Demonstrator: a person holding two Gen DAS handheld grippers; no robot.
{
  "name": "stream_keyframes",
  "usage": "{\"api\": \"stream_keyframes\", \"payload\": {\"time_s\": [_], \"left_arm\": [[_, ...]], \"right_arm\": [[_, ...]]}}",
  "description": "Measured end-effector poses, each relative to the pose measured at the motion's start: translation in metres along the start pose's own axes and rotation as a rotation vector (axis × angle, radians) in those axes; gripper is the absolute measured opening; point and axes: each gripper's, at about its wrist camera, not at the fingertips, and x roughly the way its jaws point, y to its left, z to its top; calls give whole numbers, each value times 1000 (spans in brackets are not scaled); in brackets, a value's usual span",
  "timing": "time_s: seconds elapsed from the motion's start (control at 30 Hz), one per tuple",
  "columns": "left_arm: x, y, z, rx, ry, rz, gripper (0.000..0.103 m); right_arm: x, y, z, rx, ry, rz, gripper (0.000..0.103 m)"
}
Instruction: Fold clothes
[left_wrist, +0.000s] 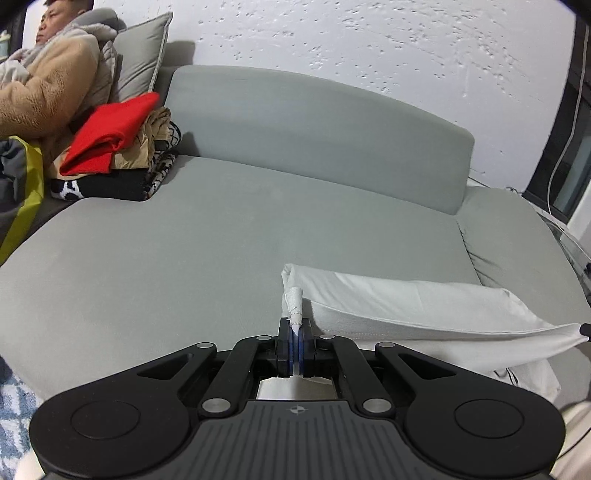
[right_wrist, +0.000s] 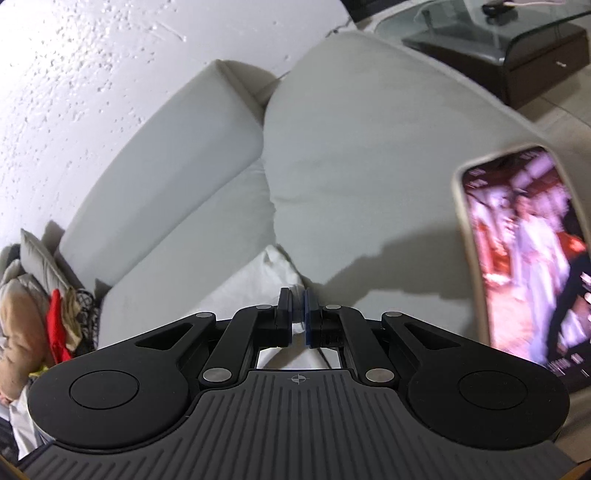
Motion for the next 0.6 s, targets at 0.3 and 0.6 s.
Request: {"api": "stream_keyframes", "payload": {"time_s": [0.3,0.6], "left_arm": [[3,-6,-39,27,156,146,12],[-49,-14,-69,13,119,61,33]], "right_arm": [[-19,-10,-36,-47,73,-72,6],[-66,29,-88,-265,100,-160,46]]}}
